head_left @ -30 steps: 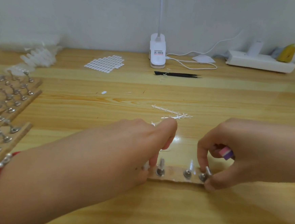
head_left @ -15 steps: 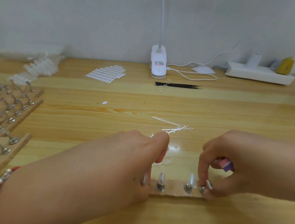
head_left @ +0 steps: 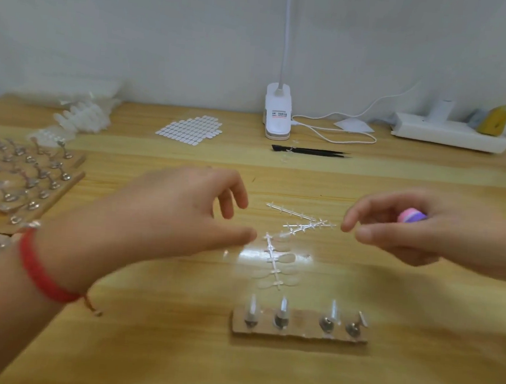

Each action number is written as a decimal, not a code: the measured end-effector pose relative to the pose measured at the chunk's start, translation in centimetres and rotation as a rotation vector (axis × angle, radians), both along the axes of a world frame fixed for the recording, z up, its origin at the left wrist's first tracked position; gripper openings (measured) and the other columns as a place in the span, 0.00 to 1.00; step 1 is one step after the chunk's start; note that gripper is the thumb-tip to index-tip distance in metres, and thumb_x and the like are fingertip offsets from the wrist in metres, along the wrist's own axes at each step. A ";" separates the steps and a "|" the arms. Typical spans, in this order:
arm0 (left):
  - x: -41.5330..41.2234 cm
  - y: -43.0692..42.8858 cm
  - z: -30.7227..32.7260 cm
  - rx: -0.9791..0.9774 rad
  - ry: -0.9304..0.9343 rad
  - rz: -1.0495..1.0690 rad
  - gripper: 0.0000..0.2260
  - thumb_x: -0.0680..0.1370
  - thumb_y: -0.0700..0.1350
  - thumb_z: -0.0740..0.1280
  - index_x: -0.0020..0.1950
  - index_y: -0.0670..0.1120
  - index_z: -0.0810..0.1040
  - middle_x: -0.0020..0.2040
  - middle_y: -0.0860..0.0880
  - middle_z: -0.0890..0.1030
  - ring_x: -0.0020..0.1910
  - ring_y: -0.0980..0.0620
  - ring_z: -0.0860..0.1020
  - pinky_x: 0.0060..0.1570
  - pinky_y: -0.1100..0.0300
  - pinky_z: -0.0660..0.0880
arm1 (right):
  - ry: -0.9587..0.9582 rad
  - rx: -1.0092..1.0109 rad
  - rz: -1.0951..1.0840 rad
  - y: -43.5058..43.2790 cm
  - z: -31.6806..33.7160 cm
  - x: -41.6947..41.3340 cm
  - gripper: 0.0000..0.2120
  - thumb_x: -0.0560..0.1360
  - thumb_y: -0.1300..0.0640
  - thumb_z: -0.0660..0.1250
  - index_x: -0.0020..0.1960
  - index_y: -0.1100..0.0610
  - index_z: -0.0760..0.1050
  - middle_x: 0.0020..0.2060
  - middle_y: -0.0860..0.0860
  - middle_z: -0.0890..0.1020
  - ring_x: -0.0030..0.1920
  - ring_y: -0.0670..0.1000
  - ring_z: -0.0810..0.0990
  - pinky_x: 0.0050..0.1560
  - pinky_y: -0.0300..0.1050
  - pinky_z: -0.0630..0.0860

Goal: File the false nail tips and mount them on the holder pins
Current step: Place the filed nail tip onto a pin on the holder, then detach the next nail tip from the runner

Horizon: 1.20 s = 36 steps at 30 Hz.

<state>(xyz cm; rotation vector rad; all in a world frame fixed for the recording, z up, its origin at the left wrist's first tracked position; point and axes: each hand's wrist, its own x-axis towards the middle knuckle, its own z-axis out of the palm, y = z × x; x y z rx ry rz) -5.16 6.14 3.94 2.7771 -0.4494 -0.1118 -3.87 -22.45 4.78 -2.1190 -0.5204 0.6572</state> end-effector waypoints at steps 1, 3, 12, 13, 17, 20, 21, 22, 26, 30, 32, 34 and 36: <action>0.1 -0.4 -0.8 0.071 -0.019 0.013 0.21 0.61 0.73 0.62 0.49 0.65 0.72 0.44 0.65 0.76 0.41 0.67 0.75 0.41 0.62 0.72 | -0.020 0.038 -0.055 0.4 -1.0 0.2 0.19 0.63 0.37 0.75 0.50 0.45 0.83 0.28 0.43 0.70 0.26 0.44 0.66 0.25 0.33 0.64; 0.0 -1.2 -2.2 0.093 0.016 -0.006 0.20 0.64 0.71 0.64 0.50 0.64 0.73 0.43 0.64 0.76 0.41 0.67 0.73 0.40 0.64 0.70 | -0.157 0.008 -0.077 1.2 -2.9 0.3 0.17 0.63 0.34 0.74 0.47 0.42 0.83 0.28 0.42 0.71 0.28 0.43 0.68 0.29 0.30 0.65; -1.0 -2.0 -1.8 0.104 0.008 -0.098 0.27 0.53 0.78 0.62 0.44 0.65 0.76 0.45 0.75 0.73 0.44 0.73 0.71 0.32 0.65 0.66 | -0.353 -0.114 -0.052 2.1 -4.8 0.0 0.08 0.69 0.40 0.68 0.46 0.40 0.81 0.30 0.48 0.73 0.30 0.42 0.70 0.35 0.38 0.67; -1.1 -2.3 -1.9 0.121 -0.008 -0.114 0.25 0.54 0.76 0.63 0.43 0.64 0.76 0.45 0.76 0.72 0.44 0.73 0.71 0.31 0.66 0.64 | -0.354 -0.111 -0.051 2.1 -4.8 0.0 0.08 0.69 0.40 0.68 0.46 0.40 0.81 0.30 0.49 0.73 0.30 0.42 0.70 0.34 0.38 0.67; -0.9 -2.6 -2.4 -0.026 0.099 -0.100 0.15 0.60 0.67 0.71 0.41 0.62 0.79 0.39 0.73 0.76 0.39 0.71 0.75 0.32 0.66 0.68 | -0.370 -0.081 -0.053 2.2 -4.8 -0.1 0.08 0.69 0.40 0.68 0.45 0.40 0.81 0.32 0.53 0.74 0.30 0.43 0.69 0.33 0.36 0.66; -0.9 -2.6 -2.9 -0.147 0.126 -0.071 0.11 0.62 0.61 0.73 0.40 0.59 0.79 0.37 0.69 0.78 0.36 0.68 0.76 0.35 0.64 0.72 | -0.420 -0.030 -0.117 2.4 -5.0 -0.3 0.07 0.68 0.41 0.69 0.43 0.40 0.82 0.30 0.50 0.74 0.29 0.42 0.69 0.33 0.35 0.65; -0.9 -2.7 -3.0 -0.176 0.100 -0.056 0.10 0.62 0.60 0.73 0.39 0.59 0.79 0.37 0.70 0.78 0.36 0.67 0.76 0.35 0.63 0.71 | -0.437 0.013 -0.167 2.6 -5.1 -0.3 0.06 0.68 0.41 0.69 0.43 0.40 0.82 0.29 0.46 0.74 0.29 0.41 0.69 0.33 0.33 0.65; -0.9 -2.8 -3.2 -0.209 0.064 -0.038 0.09 0.63 0.59 0.73 0.38 0.58 0.78 0.36 0.70 0.78 0.35 0.67 0.76 0.35 0.63 0.71 | -0.447 0.059 -0.223 2.8 -5.2 -0.4 0.07 0.68 0.40 0.69 0.42 0.40 0.82 0.28 0.43 0.74 0.28 0.40 0.69 0.32 0.31 0.66; -1.2 -3.5 -3.4 -0.411 -0.096 -0.010 0.10 0.63 0.59 0.72 0.39 0.57 0.77 0.39 0.64 0.80 0.34 0.61 0.79 0.36 0.60 0.74 | -0.310 0.219 -0.382 3.8 -4.7 -0.7 0.17 0.61 0.33 0.68 0.44 0.40 0.83 0.27 0.39 0.76 0.26 0.38 0.71 0.30 0.25 0.66; -1.5 -4.3 -3.7 -0.541 -0.190 -0.078 0.08 0.66 0.53 0.73 0.40 0.56 0.77 0.37 0.60 0.81 0.33 0.59 0.79 0.32 0.71 0.68 | -0.104 0.352 -0.386 4.7 -4.1 -1.4 0.14 0.61 0.44 0.74 0.41 0.52 0.85 0.24 0.39 0.78 0.22 0.36 0.73 0.25 0.22 0.63; -1.5 -4.5 -3.9 -0.650 -0.156 -0.073 0.07 0.68 0.49 0.75 0.40 0.54 0.78 0.36 0.58 0.81 0.33 0.60 0.78 0.31 0.73 0.67 | -0.083 0.395 -0.395 4.8 -4.2 -1.5 0.08 0.66 0.52 0.74 0.37 0.56 0.84 0.22 0.40 0.77 0.22 0.36 0.73 0.25 0.22 0.64; -1.3 -4.5 -3.9 -0.829 -0.009 -0.020 0.08 0.68 0.49 0.77 0.42 0.52 0.80 0.36 0.56 0.82 0.33 0.60 0.78 0.31 0.72 0.69 | -0.104 0.430 -0.400 4.8 -4.2 -1.6 0.06 0.68 0.56 0.73 0.37 0.58 0.83 0.20 0.40 0.75 0.22 0.36 0.73 0.25 0.22 0.64; -1.0 -4.3 -3.9 -0.962 0.150 0.038 0.10 0.65 0.54 0.76 0.43 0.52 0.83 0.36 0.54 0.83 0.32 0.60 0.78 0.29 0.71 0.70 | -0.140 0.444 -0.418 4.8 -4.1 -1.6 0.05 0.68 0.55 0.73 0.37 0.57 0.83 0.20 0.41 0.75 0.22 0.37 0.73 0.26 0.23 0.64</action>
